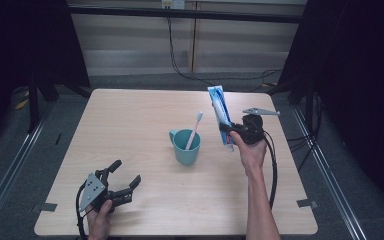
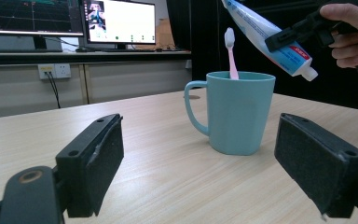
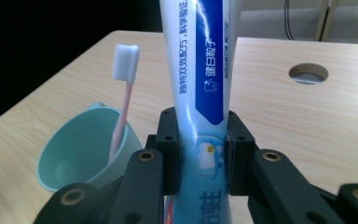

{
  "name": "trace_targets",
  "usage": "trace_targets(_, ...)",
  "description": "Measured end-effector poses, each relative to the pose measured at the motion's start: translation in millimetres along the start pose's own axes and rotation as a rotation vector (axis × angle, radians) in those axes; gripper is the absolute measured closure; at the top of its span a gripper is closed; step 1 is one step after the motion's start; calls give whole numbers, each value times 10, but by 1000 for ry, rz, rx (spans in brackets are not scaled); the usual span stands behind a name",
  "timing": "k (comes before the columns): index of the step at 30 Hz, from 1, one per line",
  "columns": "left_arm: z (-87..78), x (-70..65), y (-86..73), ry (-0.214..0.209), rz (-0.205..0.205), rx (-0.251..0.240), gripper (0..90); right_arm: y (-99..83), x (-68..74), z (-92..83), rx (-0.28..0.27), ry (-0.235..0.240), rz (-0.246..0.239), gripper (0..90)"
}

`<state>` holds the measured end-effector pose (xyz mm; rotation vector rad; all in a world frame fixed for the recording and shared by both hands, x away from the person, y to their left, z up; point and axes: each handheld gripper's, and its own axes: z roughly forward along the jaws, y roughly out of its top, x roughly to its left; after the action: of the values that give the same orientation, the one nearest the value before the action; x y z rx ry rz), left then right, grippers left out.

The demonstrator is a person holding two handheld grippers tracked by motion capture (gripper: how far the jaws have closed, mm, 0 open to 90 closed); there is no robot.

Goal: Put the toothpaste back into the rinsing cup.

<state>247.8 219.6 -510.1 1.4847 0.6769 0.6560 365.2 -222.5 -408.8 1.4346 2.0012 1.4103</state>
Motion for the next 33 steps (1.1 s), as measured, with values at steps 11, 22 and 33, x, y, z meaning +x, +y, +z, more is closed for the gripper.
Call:
trace_targets(11, -1, 1, 1, -2, 1, 1, 156, 25, 42, -72, -131, 44, -18, 725)
trace_targets(22, 0, -5, -1, -2, -8, 0, 156, 60, 87, -110, -214, 71, -17, 724)
trace_targets(33, -4, 6, 1, -4, 6, 4, 156, 87, 188, -116, -309, 111, -36, 724)
